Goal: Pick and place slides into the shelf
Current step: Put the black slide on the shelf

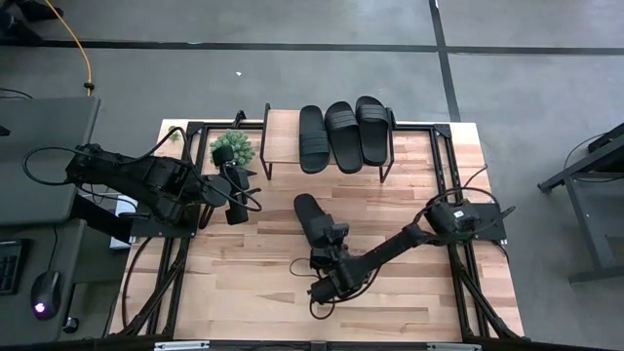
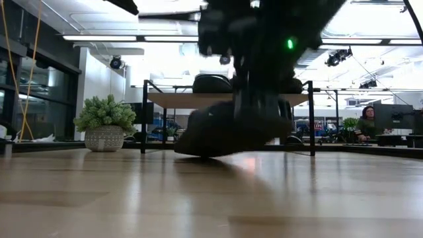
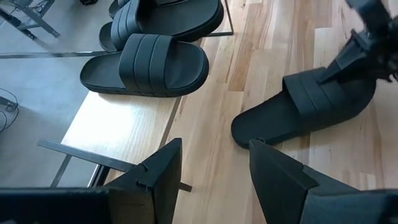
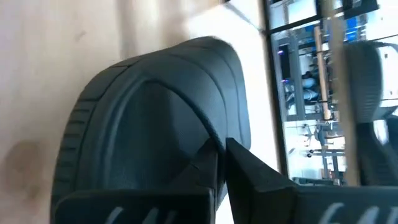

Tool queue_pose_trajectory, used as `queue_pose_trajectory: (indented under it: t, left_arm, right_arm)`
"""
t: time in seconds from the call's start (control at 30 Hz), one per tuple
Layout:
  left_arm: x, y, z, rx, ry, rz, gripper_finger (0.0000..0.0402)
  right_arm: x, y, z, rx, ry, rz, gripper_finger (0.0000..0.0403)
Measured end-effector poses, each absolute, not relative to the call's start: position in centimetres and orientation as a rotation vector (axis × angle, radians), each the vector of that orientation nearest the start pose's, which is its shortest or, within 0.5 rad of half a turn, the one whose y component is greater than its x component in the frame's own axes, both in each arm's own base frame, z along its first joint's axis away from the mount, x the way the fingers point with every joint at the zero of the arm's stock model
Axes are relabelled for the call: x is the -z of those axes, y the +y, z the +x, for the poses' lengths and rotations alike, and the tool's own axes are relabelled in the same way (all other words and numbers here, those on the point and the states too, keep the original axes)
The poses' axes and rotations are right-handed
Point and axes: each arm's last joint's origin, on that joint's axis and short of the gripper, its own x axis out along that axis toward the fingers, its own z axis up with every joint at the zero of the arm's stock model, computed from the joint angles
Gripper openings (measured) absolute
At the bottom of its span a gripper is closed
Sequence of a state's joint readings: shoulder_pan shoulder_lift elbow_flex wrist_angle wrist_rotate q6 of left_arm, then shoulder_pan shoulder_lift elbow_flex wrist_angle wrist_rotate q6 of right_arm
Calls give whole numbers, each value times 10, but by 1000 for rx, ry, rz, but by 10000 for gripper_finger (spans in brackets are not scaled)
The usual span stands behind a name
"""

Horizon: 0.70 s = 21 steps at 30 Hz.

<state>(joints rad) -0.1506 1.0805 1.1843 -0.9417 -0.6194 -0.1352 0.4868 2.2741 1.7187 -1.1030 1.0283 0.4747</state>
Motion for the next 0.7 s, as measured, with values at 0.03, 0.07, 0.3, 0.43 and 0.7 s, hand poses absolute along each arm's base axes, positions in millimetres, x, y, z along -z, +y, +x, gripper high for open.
queue_pose_trajectory:
  t: [0.03,0.07,0.3,0.43,0.7]
  left_arm:
    - [-354,-13,195,-492,750,192,170]
    - [-354,-12,195,-492,750,192,170]
    - [-354,-12,194,-512,749,203,170]
    - [-354,-12,194,-521,748,216,170]
    - [-356,-10,192,-588,726,244,170]
  right_arm:
    - [-150,176,385,664,1030,-738,1]
    - [-156,175,385,667,1018,-730,1]
    - [-187,166,380,677,996,-698,0]
    - [-198,161,379,681,991,-689,0]
    - [-229,154,387,672,953,-662,0]
